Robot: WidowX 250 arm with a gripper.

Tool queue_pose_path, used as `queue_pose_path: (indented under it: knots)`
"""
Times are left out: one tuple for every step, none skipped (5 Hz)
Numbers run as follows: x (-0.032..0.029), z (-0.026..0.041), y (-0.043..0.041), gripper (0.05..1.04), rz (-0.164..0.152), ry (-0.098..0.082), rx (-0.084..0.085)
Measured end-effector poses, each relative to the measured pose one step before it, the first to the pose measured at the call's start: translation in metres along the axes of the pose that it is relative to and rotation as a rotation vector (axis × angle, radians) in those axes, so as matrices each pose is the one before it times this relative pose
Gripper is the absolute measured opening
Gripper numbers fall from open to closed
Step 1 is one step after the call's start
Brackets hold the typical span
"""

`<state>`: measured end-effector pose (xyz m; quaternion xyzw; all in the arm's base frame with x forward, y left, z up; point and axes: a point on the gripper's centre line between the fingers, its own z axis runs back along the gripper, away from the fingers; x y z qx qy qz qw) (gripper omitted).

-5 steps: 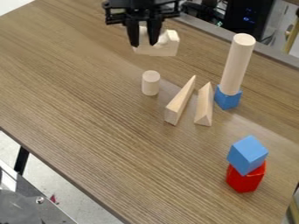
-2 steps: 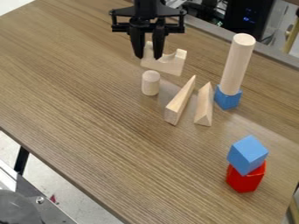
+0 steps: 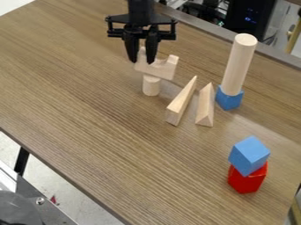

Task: Picked the an arch from right side to the left side on the cylinder

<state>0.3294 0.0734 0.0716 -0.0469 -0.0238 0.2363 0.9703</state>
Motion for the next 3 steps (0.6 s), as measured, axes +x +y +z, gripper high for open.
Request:
queue_pose_path:
  knots:
    - [0.00162,-0.00021,0.00062,0.317,-0.0477,-0.0016,-0.0238]
    - [-0.00177,0.00168,0.00322,0.317,-0.0148,0.0171,-0.0200]
    - [-0.00461,0.00180,-0.00032,0.371,-0.0252,0.0184,-0.0052]
